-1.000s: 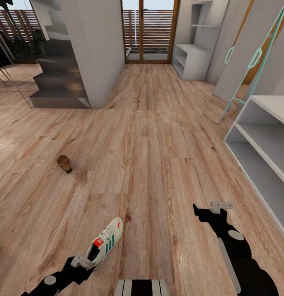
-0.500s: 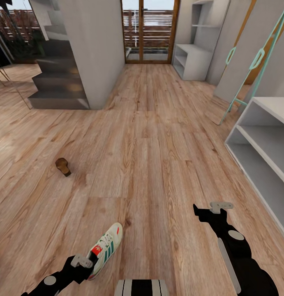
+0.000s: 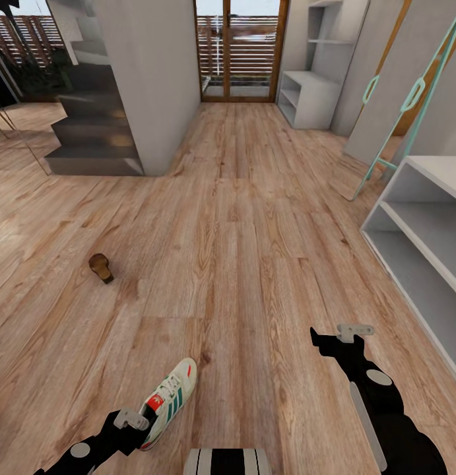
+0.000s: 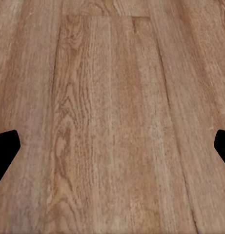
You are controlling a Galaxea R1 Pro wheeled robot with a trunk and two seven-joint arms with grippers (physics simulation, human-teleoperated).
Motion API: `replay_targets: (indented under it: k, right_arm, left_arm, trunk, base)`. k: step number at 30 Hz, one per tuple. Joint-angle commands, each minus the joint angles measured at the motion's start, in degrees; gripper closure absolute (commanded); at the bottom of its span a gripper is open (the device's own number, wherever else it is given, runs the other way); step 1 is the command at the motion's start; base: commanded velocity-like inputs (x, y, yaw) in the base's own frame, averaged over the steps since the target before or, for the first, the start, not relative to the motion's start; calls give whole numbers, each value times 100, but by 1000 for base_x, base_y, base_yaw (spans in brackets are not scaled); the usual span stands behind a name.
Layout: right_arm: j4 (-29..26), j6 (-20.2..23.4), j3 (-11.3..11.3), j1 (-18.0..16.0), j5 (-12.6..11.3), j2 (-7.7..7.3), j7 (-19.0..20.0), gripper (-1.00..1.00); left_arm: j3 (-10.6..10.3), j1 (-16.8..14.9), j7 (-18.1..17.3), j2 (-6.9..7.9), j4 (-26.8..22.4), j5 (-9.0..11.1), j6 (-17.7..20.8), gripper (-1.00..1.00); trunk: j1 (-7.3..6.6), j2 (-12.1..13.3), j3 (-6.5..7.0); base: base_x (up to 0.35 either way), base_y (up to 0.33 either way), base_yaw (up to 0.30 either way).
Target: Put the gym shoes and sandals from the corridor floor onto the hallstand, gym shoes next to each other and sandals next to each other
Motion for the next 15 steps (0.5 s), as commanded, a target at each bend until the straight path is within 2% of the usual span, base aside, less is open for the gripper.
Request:
replay_targets:
  k: [1,15]
  right_arm:
    - [-8,30,0,-2,2,0,0,-100]
    - [-8,27,0,-2,-6,3,4,-100]
  left_arm:
    - [4,-2,-2,0,1,-61,-33,-100]
    - [-1,-2,14,-4,1,-90,-33,-100]
  trunk:
    - [-1,-2,-4]
    - [-1,-2,-4]
  base:
    - [2,0,0]
    - [0,0,0]
